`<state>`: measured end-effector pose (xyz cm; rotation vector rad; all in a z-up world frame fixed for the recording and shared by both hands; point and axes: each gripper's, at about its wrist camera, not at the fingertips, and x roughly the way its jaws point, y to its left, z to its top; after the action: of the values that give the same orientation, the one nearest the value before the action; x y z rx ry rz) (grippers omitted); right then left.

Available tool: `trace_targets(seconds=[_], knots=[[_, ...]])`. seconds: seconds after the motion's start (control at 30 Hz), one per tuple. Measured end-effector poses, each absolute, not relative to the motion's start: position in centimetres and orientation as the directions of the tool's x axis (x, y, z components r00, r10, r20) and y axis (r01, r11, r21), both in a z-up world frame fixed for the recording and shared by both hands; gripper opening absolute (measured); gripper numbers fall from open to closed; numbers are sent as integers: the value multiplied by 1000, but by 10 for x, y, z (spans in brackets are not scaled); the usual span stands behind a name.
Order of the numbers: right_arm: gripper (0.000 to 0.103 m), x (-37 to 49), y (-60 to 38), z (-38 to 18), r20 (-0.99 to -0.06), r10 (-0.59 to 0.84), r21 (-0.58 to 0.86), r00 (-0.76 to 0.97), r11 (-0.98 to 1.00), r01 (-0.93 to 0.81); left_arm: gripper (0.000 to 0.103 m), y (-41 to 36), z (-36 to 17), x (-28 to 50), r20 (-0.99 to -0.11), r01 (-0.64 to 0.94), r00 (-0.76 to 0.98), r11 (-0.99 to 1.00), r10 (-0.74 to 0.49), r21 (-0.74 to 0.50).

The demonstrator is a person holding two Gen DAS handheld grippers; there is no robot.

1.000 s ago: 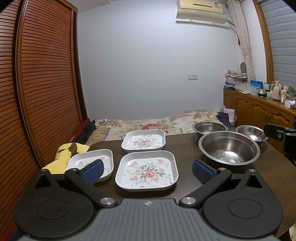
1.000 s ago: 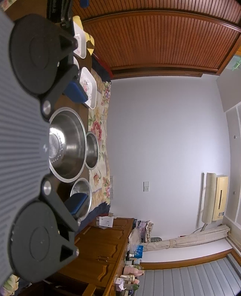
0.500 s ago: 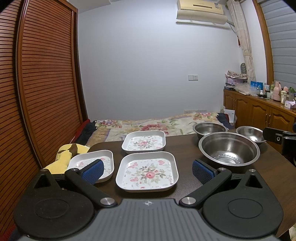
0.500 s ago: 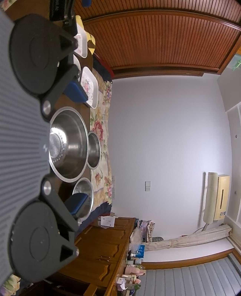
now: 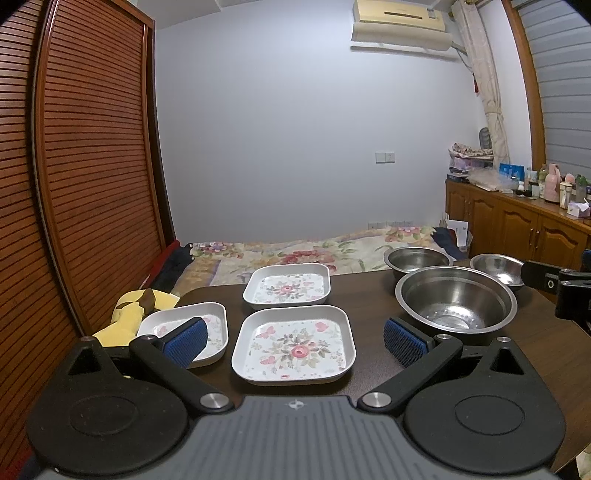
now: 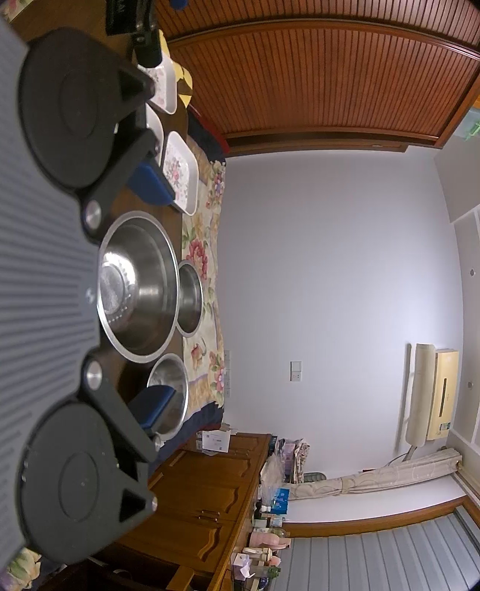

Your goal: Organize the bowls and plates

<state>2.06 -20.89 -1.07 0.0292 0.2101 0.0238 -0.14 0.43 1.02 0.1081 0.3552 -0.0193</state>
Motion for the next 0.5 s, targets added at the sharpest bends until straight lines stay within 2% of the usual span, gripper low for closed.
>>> trace_targets(seconds=[0.5], knots=[[103,21,-209,-11,-208,25,31,978,999,-19,103,4,10,-2,-347,38,938,994,0,102]])
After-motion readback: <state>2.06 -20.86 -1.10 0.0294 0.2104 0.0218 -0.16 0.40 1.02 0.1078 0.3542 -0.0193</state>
